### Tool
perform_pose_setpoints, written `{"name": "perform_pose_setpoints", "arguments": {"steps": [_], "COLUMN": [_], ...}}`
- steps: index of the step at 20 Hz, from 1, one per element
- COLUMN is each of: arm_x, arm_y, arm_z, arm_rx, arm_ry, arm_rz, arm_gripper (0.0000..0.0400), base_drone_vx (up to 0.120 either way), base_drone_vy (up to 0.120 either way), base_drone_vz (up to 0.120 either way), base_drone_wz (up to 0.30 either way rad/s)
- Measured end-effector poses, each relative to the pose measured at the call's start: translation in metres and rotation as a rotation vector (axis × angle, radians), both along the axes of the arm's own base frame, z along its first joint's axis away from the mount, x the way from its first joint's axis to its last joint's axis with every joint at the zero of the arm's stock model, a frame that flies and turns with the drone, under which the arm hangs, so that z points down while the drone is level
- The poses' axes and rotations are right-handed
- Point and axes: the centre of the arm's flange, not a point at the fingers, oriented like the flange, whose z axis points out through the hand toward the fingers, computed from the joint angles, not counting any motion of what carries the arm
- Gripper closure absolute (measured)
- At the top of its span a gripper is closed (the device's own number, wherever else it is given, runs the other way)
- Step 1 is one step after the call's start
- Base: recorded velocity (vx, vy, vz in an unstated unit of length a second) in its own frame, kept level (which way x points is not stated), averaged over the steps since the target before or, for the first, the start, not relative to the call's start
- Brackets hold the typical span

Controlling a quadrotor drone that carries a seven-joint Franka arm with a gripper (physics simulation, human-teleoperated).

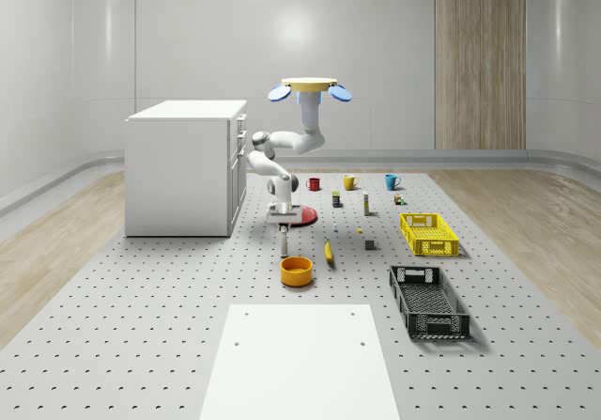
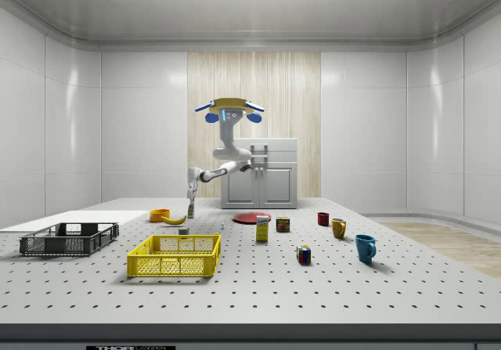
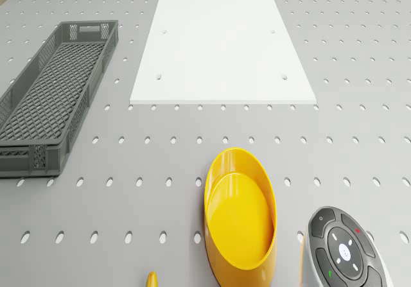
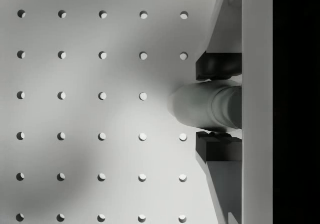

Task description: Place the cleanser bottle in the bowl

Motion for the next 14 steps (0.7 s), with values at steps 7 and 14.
{"name": "perform_pose_setpoints", "arguments": {"steps": [7, 14], "arm_x": [0.000, 0.000], "arm_y": [0.000, 0.000], "arm_z": [-0.029, -0.045], "arm_rx": [-0.001, -0.001], "arm_ry": [0.000, 0.001], "arm_rz": [0.009, 0.012], "arm_gripper": [0.0251, 0.0251], "base_drone_vx": [0.000, 0.069], "base_drone_vy": [0.000, 0.074], "base_drone_vz": [0.040, 0.120], "base_drone_wz": [0.000, 0.000]}}
